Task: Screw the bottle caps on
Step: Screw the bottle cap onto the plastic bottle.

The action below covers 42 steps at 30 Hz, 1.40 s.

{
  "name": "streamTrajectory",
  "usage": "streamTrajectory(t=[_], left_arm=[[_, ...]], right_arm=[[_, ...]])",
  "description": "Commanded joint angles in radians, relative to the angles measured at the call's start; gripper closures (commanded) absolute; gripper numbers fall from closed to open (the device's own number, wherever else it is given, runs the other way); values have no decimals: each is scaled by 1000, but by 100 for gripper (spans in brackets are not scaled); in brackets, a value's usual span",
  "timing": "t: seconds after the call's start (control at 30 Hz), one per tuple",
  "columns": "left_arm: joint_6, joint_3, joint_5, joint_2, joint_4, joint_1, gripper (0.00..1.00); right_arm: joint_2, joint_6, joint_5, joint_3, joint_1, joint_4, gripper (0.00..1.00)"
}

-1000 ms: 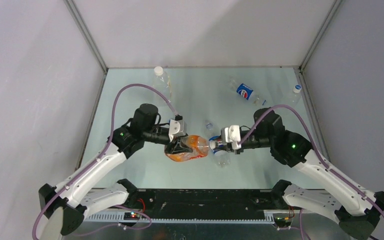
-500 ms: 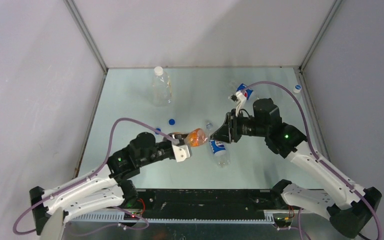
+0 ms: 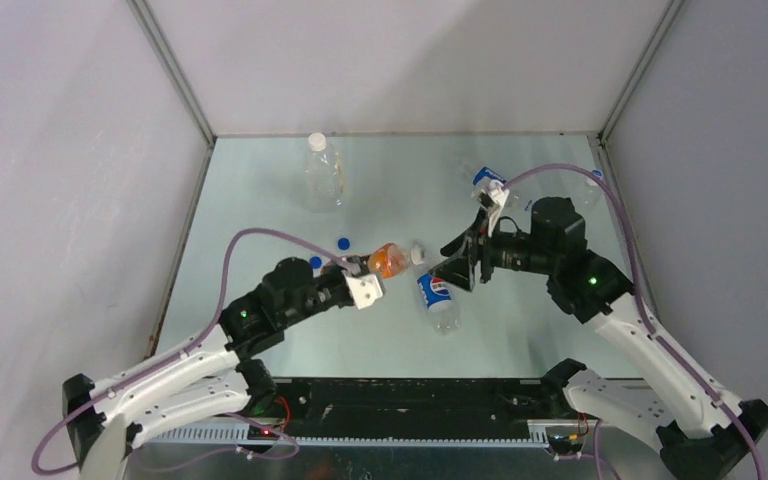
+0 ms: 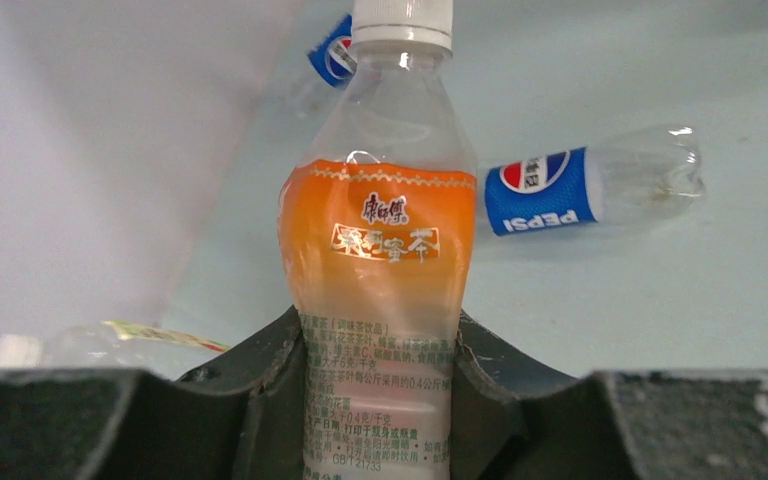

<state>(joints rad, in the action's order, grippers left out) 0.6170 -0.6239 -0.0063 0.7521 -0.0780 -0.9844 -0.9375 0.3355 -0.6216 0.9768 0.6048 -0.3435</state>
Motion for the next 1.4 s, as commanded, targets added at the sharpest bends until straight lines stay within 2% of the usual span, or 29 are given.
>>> streamTrajectory(t=[0.0, 0.17, 0.23, 0.47, 0.67, 0.8, 0.83, 0.87, 0.93, 1.0, 1.1, 1.23, 1.37], left_arm=[[-150, -114, 373, 41, -122, 134, 100], [-224, -182, 680, 125, -172, 261, 100], [-230, -207, 755, 156, -188, 277, 100], [-207, -272, 861, 225, -235, 282, 100], [-203, -296, 890, 244, -245, 282, 100], [-204, -298, 886, 241, -236, 283, 100], [-207, -297, 881, 239, -229, 283, 100], [-210, -296, 879, 234, -221, 282, 100], [-229, -274, 846, 220, -179, 281, 100], [-257, -235, 792, 192, -104, 274, 100], [-266, -180, 654, 126, 10, 245, 100], [-234, -94, 390, 48, 129, 144, 100], [-188, -18, 195, 6, 216, 59, 100]], right_arm=[[64, -583, -172, 5, -13, -64, 35], [87, -923, -247, 4, -1, -180, 34], [87, -969, -267, 5, 5, -190, 35], [69, -980, -304, 5, 28, -178, 40], [56, -957, -308, 5, 43, -160, 46], [45, -916, -312, 5, 45, -158, 57], [39, -906, -312, 5, 45, -156, 64], [35, -880, -312, 4, 45, -150, 67], [25, -821, -304, 5, 46, -130, 86], [15, -706, -273, 5, 48, -96, 99], [3, -479, -177, 5, 55, -36, 100], [12, -72, 1, 5, 64, -14, 100], [43, 174, 140, 5, 65, -27, 100]])
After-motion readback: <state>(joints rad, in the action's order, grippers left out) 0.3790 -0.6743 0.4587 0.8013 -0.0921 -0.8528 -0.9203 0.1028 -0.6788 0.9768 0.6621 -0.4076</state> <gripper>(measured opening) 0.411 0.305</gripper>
